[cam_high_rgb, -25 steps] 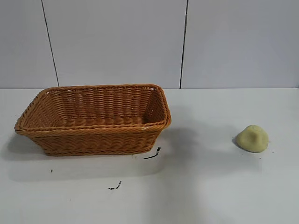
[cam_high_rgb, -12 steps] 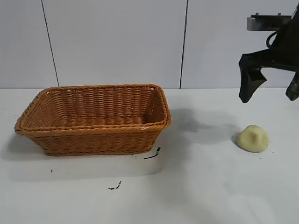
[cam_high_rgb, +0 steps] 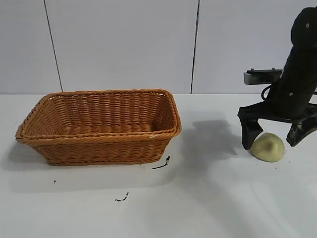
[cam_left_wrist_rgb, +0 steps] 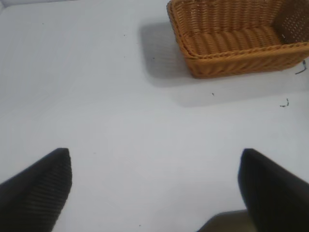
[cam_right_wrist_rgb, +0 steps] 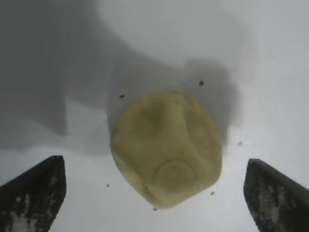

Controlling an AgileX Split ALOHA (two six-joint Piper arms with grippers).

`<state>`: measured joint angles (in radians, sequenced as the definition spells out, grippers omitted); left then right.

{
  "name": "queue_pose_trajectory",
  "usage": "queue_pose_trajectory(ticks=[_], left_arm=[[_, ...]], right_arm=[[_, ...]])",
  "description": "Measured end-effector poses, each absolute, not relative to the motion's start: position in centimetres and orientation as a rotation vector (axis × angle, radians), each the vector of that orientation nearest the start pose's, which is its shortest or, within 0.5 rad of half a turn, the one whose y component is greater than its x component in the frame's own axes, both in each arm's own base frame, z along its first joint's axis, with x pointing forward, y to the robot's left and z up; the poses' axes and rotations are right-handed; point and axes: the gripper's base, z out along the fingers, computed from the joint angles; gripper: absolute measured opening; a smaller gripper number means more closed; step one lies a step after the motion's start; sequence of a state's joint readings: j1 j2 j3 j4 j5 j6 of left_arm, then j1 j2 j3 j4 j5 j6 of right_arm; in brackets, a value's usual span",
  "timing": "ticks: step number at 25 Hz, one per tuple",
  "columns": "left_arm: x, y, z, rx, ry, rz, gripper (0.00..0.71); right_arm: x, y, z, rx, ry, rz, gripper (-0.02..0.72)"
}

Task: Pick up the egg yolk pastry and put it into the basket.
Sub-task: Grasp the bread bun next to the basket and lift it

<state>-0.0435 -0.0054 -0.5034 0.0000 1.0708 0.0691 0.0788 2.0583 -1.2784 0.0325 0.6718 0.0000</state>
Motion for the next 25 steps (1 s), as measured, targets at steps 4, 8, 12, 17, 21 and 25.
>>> queue_pose_trajectory(ticks=[4, 8, 12, 17, 21, 25], left_arm=[[-0.7, 0.0, 27.7, 0.115, 2.042, 0.016, 0.696], [-0.7, 0.0, 27.7, 0.115, 2.042, 0.016, 0.696], [-0.7, 0.0, 27.7, 0.115, 2.042, 0.016, 0.696], [-0.7, 0.0, 27.7, 0.115, 2.042, 0.016, 0.696], [-0.7, 0.0, 27.7, 0.115, 2.042, 0.016, 0.696], [-0.7, 0.0, 27.7, 0.115, 2.042, 0.016, 0.696]], right_arm=[[39.5, 3.3, 12.1, -0.079, 2.896, 0.046, 0.693], [39.6, 3.3, 11.3, -0.079, 2.901, 0.046, 0.693], [39.6, 3.3, 10.9, -0.079, 2.913, 0.045, 0.654], [39.5, 3.3, 10.9, -0.084, 2.922, 0.041, 0.344], [39.5, 3.3, 11.2, -0.084, 2.922, 0.041, 0.117], [39.5, 3.3, 13.7, -0.086, 2.904, 0.043, 0.079]])
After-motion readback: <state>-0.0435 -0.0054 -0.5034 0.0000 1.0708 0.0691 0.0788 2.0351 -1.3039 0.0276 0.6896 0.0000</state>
